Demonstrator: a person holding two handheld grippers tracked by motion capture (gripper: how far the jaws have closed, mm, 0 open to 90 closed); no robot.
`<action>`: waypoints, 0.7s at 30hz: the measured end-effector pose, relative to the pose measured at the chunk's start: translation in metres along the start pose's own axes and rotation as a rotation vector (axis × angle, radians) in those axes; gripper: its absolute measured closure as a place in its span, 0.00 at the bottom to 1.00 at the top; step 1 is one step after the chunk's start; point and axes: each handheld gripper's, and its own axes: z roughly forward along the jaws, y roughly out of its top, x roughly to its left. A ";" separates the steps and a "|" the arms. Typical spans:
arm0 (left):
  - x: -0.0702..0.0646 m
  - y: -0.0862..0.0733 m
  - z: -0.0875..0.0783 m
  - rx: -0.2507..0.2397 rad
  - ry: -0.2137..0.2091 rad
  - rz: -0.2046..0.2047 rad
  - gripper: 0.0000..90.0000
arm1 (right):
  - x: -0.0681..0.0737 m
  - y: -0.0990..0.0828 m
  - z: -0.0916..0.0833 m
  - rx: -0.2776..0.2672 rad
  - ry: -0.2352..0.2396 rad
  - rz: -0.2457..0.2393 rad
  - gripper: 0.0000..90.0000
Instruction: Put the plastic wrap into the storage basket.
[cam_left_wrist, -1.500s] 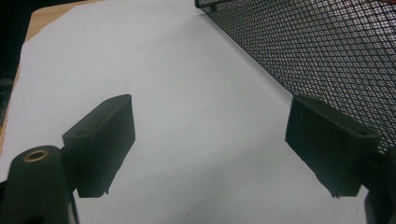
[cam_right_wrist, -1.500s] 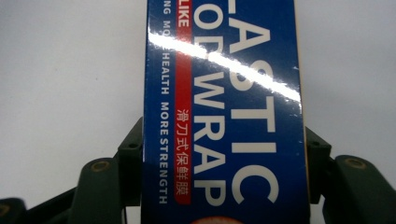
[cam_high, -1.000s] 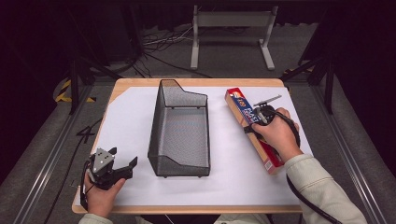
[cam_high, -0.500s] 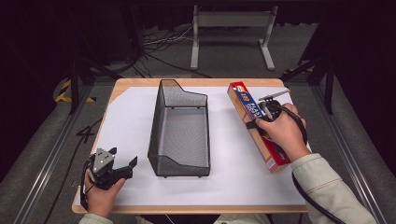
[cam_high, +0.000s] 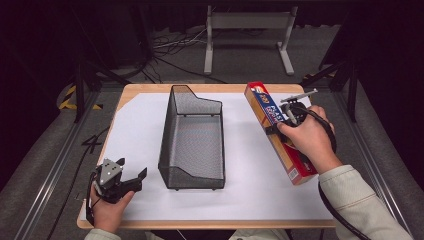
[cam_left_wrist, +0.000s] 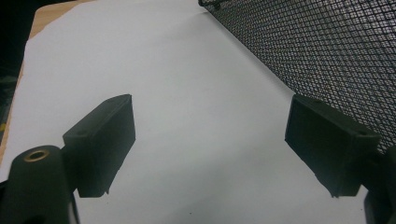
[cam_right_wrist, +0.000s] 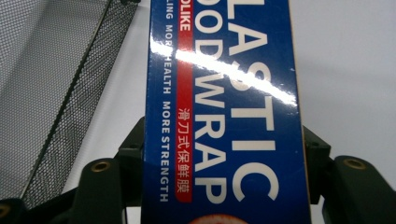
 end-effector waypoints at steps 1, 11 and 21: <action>0.000 0.000 0.000 0.000 0.000 0.000 0.19 | 0.001 0.000 -0.001 -0.003 -0.001 0.002 0.44; 0.000 0.000 0.001 0.005 0.003 0.000 0.19 | 0.023 0.003 -0.010 -0.005 0.045 -0.024 0.44; 0.000 0.000 0.000 0.001 0.006 0.002 0.19 | 0.063 0.010 -0.010 0.005 0.111 -0.086 0.44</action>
